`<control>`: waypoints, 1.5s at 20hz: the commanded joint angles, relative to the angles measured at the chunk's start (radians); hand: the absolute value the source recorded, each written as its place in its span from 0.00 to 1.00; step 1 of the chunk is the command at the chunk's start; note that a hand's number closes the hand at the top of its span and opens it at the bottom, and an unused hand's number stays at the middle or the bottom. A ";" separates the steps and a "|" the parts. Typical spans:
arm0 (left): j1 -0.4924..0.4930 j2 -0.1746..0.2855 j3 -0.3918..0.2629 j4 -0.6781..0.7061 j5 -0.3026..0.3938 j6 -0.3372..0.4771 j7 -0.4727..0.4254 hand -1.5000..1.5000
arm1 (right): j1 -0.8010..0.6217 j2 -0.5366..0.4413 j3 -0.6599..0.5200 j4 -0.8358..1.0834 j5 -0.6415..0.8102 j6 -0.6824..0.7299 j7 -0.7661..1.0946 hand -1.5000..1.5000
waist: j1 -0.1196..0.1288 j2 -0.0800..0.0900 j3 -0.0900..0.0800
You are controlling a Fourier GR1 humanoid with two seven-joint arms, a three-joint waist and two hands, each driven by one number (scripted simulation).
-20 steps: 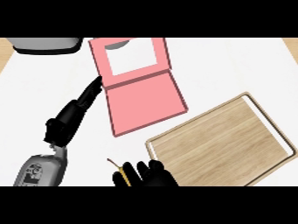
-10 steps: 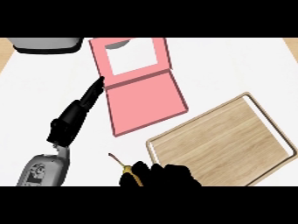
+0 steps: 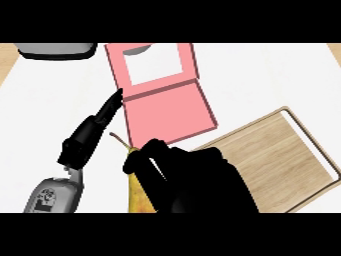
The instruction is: Pick the pear from the tray and place it in the cardboard box
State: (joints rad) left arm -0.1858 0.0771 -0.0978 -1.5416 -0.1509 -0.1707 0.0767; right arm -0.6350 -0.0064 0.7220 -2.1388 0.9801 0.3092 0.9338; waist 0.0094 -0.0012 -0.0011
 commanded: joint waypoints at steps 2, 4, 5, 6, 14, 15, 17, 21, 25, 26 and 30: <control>0.018 0.022 0.014 0.014 0.001 -0.023 -0.048 0.50 | -0.191 0.006 -0.113 0.148 -0.139 -0.054 0.068 1.00 | 0.003 0.001 0.000; -0.023 -0.015 -0.003 0.009 -0.015 0.007 0.017 0.50 | -0.225 0.006 -0.172 0.187 -0.173 -0.071 0.033 1.00 | -0.001 0.001 0.000; -0.019 0.018 0.030 -0.036 0.032 -0.036 0.040 0.50 | -0.217 0.006 -0.186 0.247 -0.152 -0.106 -0.003 1.00 | 0.002 0.001 0.001; 0.025 -0.018 -0.020 -0.034 -0.026 0.012 0.010 0.50 | -0.291 0.006 -0.162 0.260 -0.173 -0.116 0.070 1.00 | 0.003 0.000 0.000; 0.019 0.004 0.016 -0.073 0.016 -0.025 0.039 0.50 | -0.296 0.004 -0.294 0.605 -0.071 -0.207 -0.225 1.00 | 0.001 0.003 0.001; 0.012 0.011 0.032 -0.042 0.022 -0.033 0.018 0.50 | -0.262 0.006 -0.224 0.609 -0.051 -0.270 -0.210 1.00 | 0.000 0.003 0.001; -0.068 -0.002 0.042 0.056 0.001 -0.014 -0.002 0.50 | -0.271 0.006 -0.218 0.680 -0.043 -0.280 -0.255 1.00 | -0.003 0.005 0.000; -0.001 -0.025 0.002 -0.041 0.000 -0.012 0.035 0.50 | -0.327 0.006 -0.231 0.874 -0.052 -0.356 -0.295 1.00 | 0.009 0.004 0.001; 0.020 -0.040 -0.027 -0.053 -0.012 -0.014 0.036 0.50 | -0.322 0.006 -0.153 1.004 -0.117 -0.461 -0.279 1.00 | 0.018 0.005 0.001; 0.010 0.024 0.037 -0.039 0.030 -0.062 0.006 0.50 | -0.309 0.006 -0.241 1.042 -0.164 -0.474 -0.346 1.00 | 0.020 0.008 0.001; 0.025 -0.029 -0.029 -0.035 -0.034 -0.012 0.002 0.50 | -0.278 0.006 -0.204 1.118 -0.340 -0.573 -0.341 0.00 | 0.032 0.009 0.001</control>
State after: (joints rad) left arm -0.1851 0.0559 -0.1029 -1.5598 -0.1635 -0.1897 0.0865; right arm -0.9232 -0.0001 0.5084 -1.1214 0.7599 -0.1875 0.6208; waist 0.0307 0.0073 -0.0003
